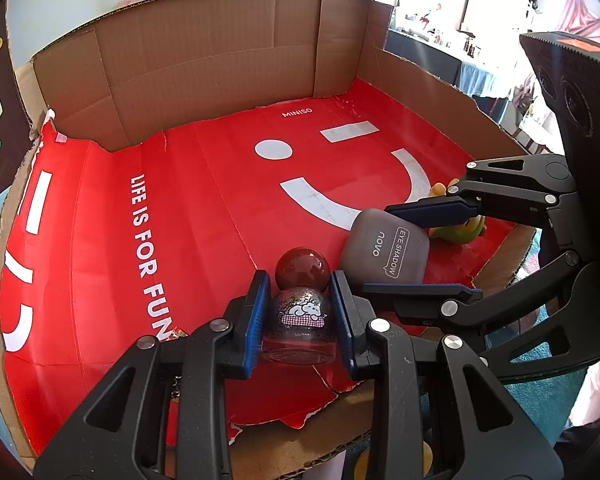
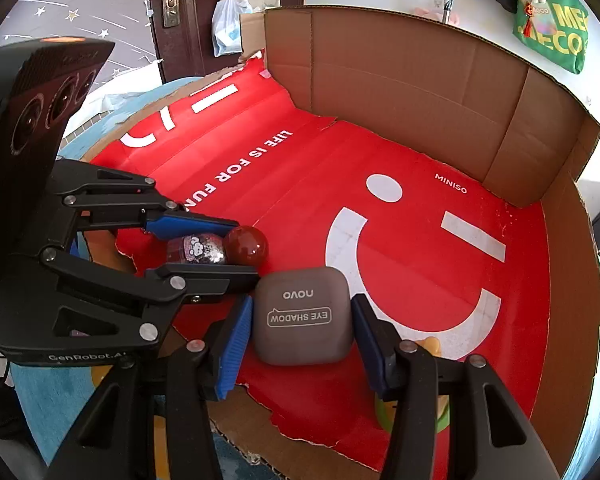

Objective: Organize rigid objects
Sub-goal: 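Carry both items into the red box and lower them onto the red paper, then open both tools and withdraw them from the box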

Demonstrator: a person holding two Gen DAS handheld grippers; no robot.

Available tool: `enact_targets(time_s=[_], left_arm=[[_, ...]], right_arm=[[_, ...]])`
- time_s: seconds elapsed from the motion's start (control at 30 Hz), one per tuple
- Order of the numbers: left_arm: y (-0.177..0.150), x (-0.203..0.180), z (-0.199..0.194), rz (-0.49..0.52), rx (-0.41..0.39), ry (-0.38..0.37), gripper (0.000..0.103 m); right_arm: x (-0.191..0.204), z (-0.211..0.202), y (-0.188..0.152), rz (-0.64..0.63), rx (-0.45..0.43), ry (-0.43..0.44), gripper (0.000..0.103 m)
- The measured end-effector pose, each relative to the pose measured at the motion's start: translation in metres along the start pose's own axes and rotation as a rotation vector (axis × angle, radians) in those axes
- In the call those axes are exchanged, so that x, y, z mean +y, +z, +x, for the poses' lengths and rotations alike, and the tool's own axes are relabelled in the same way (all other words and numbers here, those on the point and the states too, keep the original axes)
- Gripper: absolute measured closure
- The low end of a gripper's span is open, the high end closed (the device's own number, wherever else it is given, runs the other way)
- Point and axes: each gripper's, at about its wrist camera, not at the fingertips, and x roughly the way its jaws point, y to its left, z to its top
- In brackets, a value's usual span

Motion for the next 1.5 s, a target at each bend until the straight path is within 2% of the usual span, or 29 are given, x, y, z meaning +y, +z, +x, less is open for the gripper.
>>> enact_targets(time_s=[0.4, 0.57, 0.93, 1.2, 1.5], left_arm=[[0.000, 0.001, -0.001, -0.010, 0.000, 0.007, 0.074], [0.000, 0.001, -0.002, -0.015, 0.000, 0.015, 0.074], [0.003, -0.003, -0.023, -0.029, -0.052, 0.019, 0.074], [-0.003, -0.015, -0.057, -0.031, -0.117, 0.019, 0.074], [-0.019, -0.030, -0.103, -0.051, -0.206, -0.002, 0.071]], right_arm=[[-0.001, -0.001, -0.001, 0.001, 0.001, -0.004, 0.048], [-0.003, -0.003, -0.002, 0.008, -0.001, -0.008, 0.043], [-0.002, -0.013, -0.006, 0.014, -0.006, -0.011, 0.041], [0.007, -0.044, -0.012, 0.014, -0.053, -0.031, 0.033], [0.017, -0.099, -0.027, 0.048, -0.147, -0.074, 0.028]])
